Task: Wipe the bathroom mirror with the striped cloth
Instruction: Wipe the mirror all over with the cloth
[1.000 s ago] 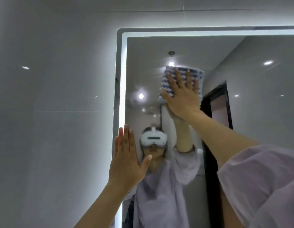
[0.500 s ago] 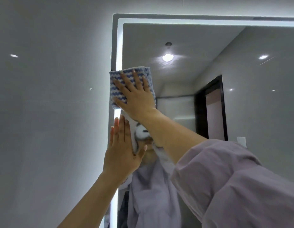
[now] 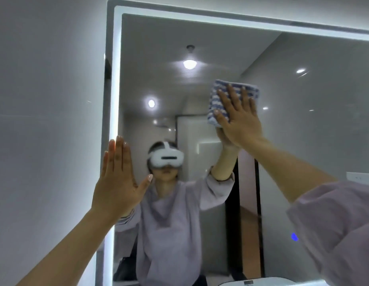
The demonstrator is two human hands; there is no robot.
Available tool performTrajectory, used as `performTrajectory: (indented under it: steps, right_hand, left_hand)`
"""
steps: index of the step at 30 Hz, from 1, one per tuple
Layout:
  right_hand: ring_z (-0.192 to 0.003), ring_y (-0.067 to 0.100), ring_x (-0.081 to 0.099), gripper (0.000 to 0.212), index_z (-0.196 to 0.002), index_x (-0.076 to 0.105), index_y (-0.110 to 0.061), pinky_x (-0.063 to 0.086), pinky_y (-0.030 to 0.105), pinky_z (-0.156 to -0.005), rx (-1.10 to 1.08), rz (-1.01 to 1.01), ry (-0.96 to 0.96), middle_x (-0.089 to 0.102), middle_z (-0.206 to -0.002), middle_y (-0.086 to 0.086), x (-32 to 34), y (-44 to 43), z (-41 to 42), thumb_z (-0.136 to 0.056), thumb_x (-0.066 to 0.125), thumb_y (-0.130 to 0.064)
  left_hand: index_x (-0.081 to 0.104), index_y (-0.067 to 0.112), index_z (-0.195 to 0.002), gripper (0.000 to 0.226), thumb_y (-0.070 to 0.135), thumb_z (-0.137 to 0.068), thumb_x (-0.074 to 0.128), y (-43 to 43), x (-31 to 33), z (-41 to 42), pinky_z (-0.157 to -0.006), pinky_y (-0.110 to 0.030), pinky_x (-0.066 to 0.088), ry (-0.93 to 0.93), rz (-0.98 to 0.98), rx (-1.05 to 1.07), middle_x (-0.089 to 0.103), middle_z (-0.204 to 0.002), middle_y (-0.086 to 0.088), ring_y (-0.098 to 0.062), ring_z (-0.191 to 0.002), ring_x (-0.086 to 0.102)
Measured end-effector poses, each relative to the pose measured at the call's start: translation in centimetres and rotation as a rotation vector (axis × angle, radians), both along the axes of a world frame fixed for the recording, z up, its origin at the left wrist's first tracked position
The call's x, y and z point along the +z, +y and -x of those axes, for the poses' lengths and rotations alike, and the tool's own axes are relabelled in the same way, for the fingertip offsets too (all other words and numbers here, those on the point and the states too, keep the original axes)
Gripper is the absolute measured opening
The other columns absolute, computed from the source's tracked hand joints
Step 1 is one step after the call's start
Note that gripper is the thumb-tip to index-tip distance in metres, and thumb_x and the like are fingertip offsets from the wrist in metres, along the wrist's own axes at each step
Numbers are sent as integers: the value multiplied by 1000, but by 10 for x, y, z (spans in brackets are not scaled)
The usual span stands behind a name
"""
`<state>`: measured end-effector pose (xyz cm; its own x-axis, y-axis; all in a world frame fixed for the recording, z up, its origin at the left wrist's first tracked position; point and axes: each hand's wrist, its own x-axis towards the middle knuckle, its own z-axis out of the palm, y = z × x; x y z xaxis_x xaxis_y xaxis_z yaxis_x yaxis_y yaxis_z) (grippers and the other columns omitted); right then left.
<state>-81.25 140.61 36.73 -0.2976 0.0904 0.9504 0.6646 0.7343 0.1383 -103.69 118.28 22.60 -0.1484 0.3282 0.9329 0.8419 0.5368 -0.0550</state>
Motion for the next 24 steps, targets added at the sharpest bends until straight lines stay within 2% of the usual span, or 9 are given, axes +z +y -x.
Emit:
performTrajectory:
  steps: [5,10,16,20,22,24]
  right_hand:
    - [-147,23,-15,61,-151,-4,-35,-9,44,-119,15,172,162,-9,-162,-3,-17,26,-21,-99,22,-54]
    - [-147,28,-16,64,-153,-4,-29,-12,46,-117,11,220,217,-11,-161,-1,-26,13,2,-99,20,-54]
    - [-145,30,-22,68,-152,-10,-29,-16,48,-116,48,114,82,-16,-160,3,-60,-36,43,-94,9,-59]
    - [-146,32,-18,62,-149,-10,-32,-10,51,-117,91,-30,-43,-14,-160,-2,-94,-71,77,-97,17,-54]
    - [-146,30,-18,62,-150,-8,-32,-10,50,-118,100,-42,-68,-10,-161,-2,-102,-76,83,-98,20,-53]
    - [-146,28,-18,63,-151,-5,-32,-12,48,-118,106,-43,-84,-8,-162,-2,-101,-74,80,-98,21,-53]
  left_hand:
    - [-13,3,-148,99,72,-83,12,0,-1,-2,-121,-41,-1,-15,0,-14,-20,-158,-12,-25,-147,-18]
    - [-14,3,-148,99,72,-82,11,0,0,-3,-121,-38,-5,-21,-4,-24,-22,-158,-12,-24,-146,-21]
    - [-13,3,-149,99,73,-83,10,3,-1,2,-121,-40,-2,-5,-22,-39,-19,-158,-12,-25,-147,-17]
    - [-10,4,-150,100,75,-83,14,5,-1,5,-121,-38,-3,10,-30,-37,-15,-160,-12,-25,-148,-14]
    - [-9,4,-150,100,75,-83,14,5,0,5,-120,-33,-10,14,-37,-36,-14,-160,-12,-25,-148,-13]
    - [-8,2,-150,100,75,-83,13,5,-1,5,-120,-33,-9,21,-38,-39,-13,-160,-13,-25,-148,-13]
